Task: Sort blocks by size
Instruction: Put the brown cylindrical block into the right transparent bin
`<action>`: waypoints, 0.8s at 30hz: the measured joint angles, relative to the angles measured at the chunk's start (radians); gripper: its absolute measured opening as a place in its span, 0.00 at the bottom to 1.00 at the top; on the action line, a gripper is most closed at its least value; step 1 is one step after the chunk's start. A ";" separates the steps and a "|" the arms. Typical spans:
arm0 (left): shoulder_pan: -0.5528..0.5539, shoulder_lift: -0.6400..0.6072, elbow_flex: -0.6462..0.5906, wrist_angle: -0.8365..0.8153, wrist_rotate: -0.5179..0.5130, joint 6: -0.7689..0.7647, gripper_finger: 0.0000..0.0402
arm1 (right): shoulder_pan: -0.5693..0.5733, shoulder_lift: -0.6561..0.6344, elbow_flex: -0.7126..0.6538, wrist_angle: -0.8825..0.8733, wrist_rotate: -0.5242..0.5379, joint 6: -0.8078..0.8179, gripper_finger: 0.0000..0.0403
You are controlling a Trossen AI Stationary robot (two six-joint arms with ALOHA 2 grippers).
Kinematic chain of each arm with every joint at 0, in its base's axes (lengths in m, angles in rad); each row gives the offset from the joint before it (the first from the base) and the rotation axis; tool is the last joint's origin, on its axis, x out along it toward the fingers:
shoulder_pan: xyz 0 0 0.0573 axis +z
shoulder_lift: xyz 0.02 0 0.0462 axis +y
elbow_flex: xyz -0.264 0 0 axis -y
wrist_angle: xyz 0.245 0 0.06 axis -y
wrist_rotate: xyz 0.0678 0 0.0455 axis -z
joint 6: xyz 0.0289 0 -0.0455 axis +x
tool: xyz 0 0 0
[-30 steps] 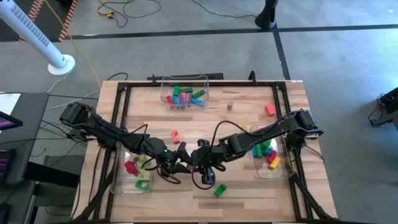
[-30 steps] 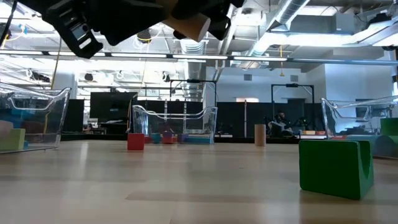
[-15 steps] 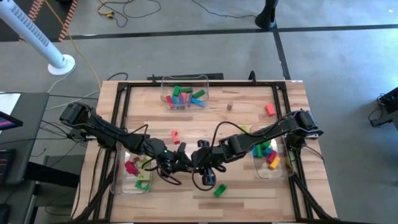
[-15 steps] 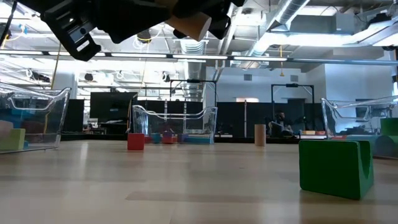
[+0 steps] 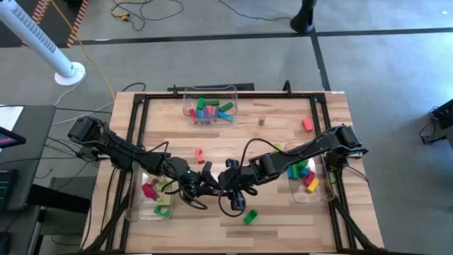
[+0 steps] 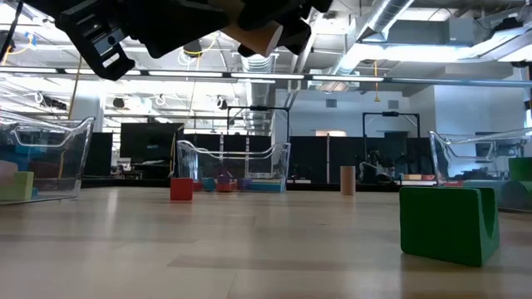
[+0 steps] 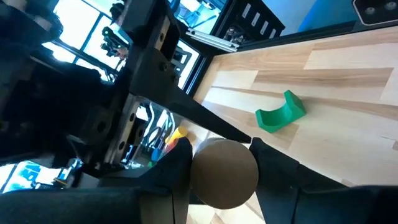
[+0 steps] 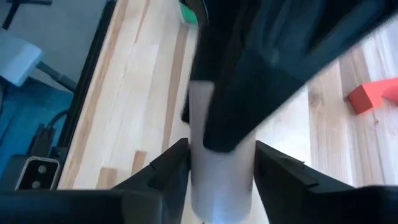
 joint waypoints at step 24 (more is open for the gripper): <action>0.000 0.000 0.000 0.002 0.004 -0.034 0.33 | 0.023 -0.025 0.000 -0.175 0.085 0.030 0.62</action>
